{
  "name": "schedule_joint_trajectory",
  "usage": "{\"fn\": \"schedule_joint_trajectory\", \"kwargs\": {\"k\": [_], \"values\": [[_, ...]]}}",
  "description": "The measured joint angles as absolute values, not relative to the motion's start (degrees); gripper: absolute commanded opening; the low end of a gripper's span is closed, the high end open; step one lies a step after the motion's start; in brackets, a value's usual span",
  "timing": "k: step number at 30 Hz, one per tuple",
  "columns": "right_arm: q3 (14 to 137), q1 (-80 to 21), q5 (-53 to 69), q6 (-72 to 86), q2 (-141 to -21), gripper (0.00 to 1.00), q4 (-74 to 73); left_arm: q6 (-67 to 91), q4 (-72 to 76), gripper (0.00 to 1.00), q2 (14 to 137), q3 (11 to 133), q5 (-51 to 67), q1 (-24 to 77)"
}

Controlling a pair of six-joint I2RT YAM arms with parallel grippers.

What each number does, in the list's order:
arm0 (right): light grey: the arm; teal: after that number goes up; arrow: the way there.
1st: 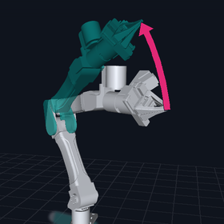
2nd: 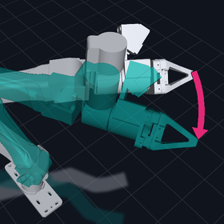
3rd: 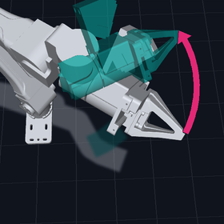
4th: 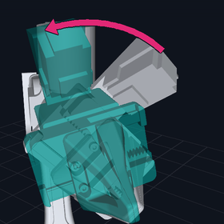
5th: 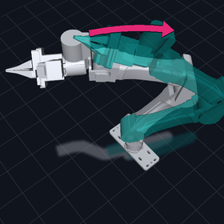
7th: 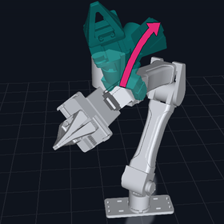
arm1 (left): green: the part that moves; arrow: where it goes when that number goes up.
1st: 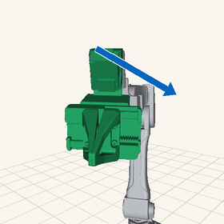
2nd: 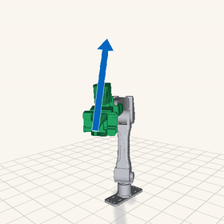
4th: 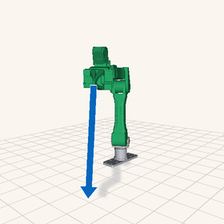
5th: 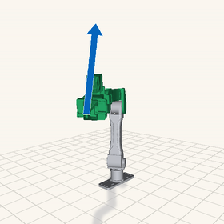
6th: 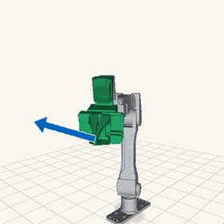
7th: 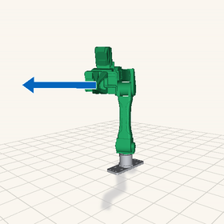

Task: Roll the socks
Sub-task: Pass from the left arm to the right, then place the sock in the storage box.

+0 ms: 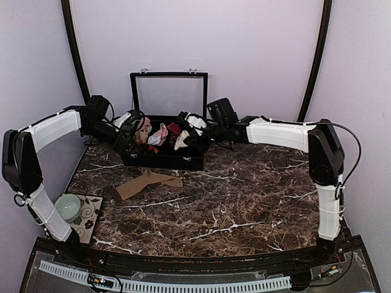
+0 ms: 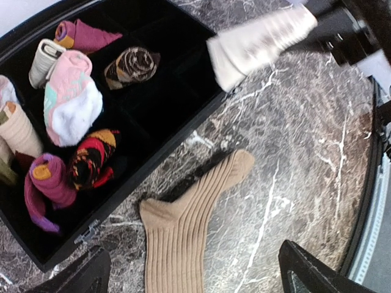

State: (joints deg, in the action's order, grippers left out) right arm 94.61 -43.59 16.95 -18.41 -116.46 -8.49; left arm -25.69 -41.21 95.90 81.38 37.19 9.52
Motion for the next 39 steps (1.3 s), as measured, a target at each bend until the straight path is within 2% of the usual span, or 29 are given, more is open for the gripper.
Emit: {"fn": "schedule_joint_trajectory", "kwargs": {"k": [8, 25, 26, 28, 32, 36, 39], "values": [[112.9, -43.4, 13.1, -20.5, -131.5, 0.00, -16.8, -29.0, -38.5, 0.96, 94.6, 69.3, 32.9, 8.7], [122.1, -44.1, 12.2, -20.3, -141.2, 0.00, -20.4, -31.5, -36.8, 0.96, 93.6, 65.6, 32.1, 8.3], [122.5, -44.2, 12.2, -20.2, -141.6, 0.05, -20.4, -31.5, -36.8, 0.96, 93.6, 65.5, 32.1, 8.3], [123.3, -44.5, 11.9, -19.8, -142.5, 0.20, -20.4, -31.5, -36.7, 0.96, 93.5, 65.5, 32.1, 8.3], [124.9, -44.5, 11.3, -18.7, -143.2, 0.39, -20.7, -31.5, -36.3, 0.97, 93.5, 65.5, 31.9, 8.3], [125.3, -44.5, 11.3, -17.2, -143.2, 0.48, -20.5, -31.8, -36.3, 0.97, 93.5, 65.5, 31.6, 8.3], [125.3, -44.5, 11.8, -16.5, -143.1, 0.50, -20.1, -32.2, -36.2, 0.97, 93.5, 65.4, 30.7, 8.3]]}}
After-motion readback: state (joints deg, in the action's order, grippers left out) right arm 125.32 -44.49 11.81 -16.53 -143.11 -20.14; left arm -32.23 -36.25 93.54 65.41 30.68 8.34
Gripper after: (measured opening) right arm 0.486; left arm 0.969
